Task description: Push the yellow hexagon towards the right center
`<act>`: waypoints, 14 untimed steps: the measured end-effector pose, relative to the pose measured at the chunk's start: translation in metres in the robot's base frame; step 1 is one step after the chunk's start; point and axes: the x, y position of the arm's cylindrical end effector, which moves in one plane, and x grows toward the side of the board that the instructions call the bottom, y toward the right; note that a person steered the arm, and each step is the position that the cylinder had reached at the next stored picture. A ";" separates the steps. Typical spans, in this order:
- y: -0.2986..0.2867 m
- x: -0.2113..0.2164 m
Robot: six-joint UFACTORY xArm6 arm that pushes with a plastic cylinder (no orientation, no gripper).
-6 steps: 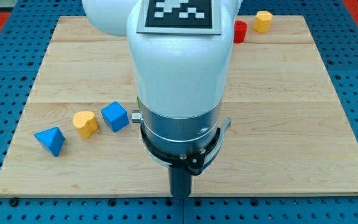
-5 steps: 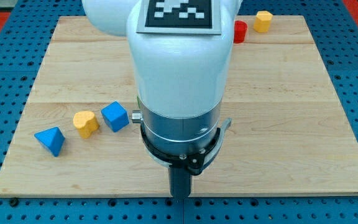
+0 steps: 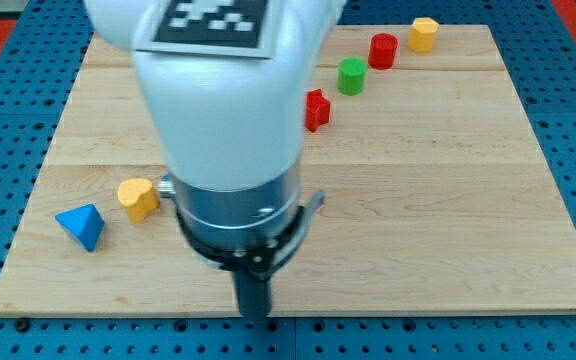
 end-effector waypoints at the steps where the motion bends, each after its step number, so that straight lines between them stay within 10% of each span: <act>1: -0.044 0.000; 6: -0.196 -0.090; 14: -0.007 -0.111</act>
